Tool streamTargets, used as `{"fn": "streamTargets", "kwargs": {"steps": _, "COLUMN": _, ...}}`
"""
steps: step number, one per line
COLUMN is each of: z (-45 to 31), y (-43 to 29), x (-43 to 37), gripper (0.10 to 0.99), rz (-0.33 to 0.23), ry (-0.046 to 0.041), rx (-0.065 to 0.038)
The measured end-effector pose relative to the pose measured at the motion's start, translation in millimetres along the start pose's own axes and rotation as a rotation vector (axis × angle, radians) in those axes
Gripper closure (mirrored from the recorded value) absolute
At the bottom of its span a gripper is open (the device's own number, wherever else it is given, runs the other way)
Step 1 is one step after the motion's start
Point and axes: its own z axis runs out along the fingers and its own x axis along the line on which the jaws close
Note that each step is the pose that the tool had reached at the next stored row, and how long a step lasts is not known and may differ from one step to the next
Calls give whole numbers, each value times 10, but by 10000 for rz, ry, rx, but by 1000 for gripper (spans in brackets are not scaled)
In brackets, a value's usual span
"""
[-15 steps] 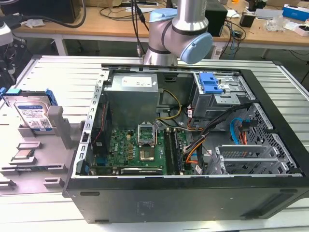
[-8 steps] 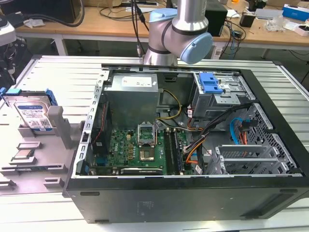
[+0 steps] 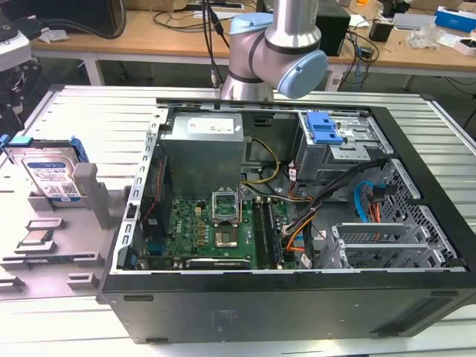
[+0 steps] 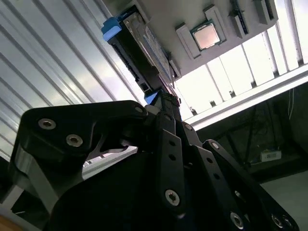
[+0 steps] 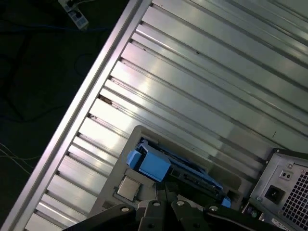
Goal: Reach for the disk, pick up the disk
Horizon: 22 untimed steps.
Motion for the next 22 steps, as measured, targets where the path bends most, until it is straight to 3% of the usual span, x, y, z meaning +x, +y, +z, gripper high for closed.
{"fn": "streamTargets", "kwargs": {"steps": 9, "z": 0, "y": 0, "x": 0, "gripper": 980, "rz": -1228, "ry": 46, "rx": 1}}
{"fn": "streamTargets", "kwargs": {"steps": 22, "z": 0, "y": 0, "x": 0, "gripper": 980, "rz": -2530, "ry": 96, "rx": 1}}
